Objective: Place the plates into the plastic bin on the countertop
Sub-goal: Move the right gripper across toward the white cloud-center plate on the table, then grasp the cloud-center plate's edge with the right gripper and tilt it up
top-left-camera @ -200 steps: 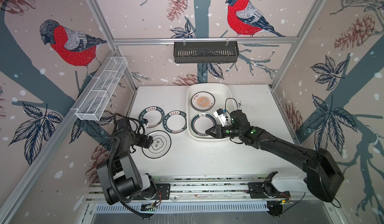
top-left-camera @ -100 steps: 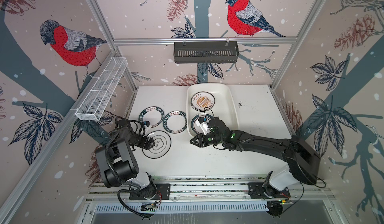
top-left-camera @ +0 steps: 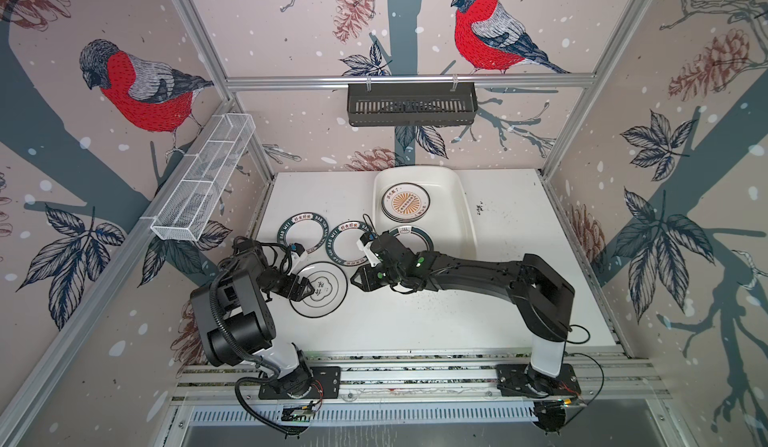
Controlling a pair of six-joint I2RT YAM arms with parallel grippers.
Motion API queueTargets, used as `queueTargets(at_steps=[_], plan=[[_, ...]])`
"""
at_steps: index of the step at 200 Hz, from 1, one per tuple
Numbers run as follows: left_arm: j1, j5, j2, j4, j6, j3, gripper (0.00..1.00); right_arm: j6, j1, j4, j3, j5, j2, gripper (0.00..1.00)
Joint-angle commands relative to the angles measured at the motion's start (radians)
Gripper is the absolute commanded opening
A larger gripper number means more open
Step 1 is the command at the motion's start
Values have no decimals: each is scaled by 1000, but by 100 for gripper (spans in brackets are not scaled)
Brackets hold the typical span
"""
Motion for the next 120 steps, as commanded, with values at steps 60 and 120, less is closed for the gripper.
queueTargets(at_steps=[60, 120], plan=[[5, 4, -100, 10, 18, -15, 92, -75, 36, -219, 258, 85, 198, 41], [4, -12, -105, 46, -6, -34, 90, -67, 34, -299, 403, 143, 312, 41]])
